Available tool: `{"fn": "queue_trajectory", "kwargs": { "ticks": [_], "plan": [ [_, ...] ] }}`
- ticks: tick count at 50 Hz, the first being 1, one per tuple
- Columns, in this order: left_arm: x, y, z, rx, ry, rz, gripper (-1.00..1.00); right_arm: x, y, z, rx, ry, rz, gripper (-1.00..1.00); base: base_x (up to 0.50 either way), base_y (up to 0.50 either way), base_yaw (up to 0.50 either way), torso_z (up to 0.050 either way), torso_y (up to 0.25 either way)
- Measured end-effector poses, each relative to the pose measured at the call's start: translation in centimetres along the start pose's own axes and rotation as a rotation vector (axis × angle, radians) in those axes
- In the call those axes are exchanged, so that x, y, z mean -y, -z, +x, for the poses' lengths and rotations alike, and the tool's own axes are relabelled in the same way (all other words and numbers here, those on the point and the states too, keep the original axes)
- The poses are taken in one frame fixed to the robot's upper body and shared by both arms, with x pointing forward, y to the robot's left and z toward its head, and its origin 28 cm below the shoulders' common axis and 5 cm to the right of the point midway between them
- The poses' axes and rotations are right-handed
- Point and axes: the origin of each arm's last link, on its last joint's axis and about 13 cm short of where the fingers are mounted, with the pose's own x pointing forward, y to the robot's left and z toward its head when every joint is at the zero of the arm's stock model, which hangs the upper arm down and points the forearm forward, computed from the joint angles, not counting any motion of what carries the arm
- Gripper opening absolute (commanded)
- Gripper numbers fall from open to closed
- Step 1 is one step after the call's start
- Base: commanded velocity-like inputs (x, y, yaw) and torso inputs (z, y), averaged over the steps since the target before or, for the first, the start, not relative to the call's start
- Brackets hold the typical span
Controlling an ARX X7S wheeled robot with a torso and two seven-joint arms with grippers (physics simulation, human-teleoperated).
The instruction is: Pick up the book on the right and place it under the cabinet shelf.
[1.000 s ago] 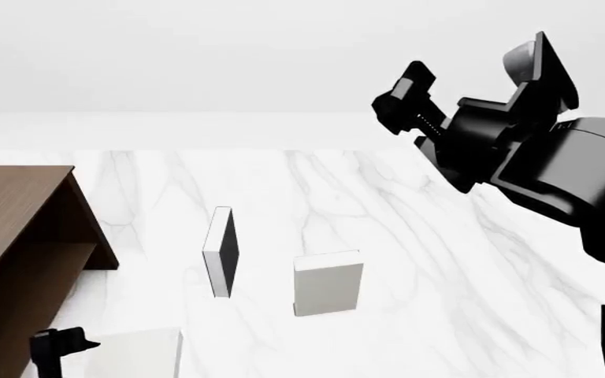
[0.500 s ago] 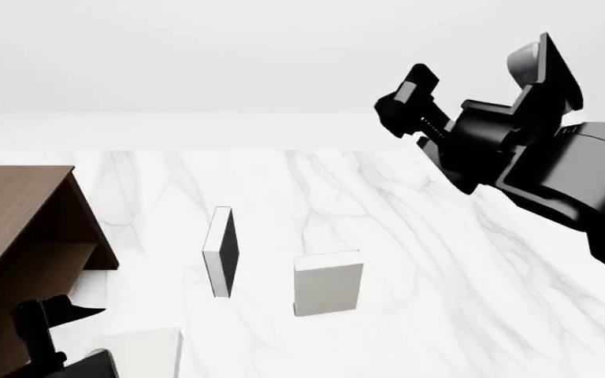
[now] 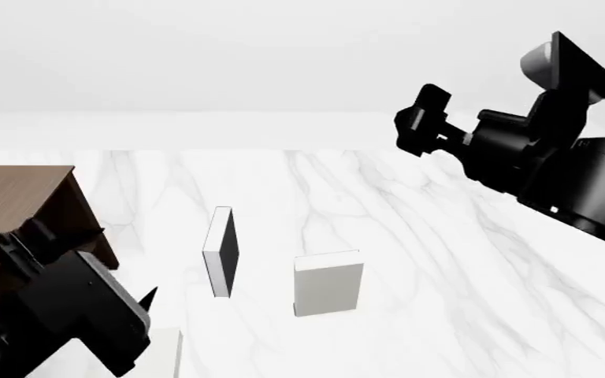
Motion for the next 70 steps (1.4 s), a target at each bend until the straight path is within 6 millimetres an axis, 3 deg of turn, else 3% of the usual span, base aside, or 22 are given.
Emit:
{"fn": "queue_trajectory", "kwargs": {
  "ticks": [33,70],
  "plan": [
    [-4.7,-7.1,-0.5,0.151,-0.161,-0.301,1.00,1.9,-1.9,-0.8,0.046,0.142,-0.215,1.00,0.00,0.00,0.00,0.000,0.000],
    [-10.5,-13.5,-0.8,0.230,-0.217,-0.393,1.00,1.7,-4.9,-1.6,0.078,0.229,-0.388,1.00,0.00,0.00,0.00,0.000,0.000]
  ]
}}
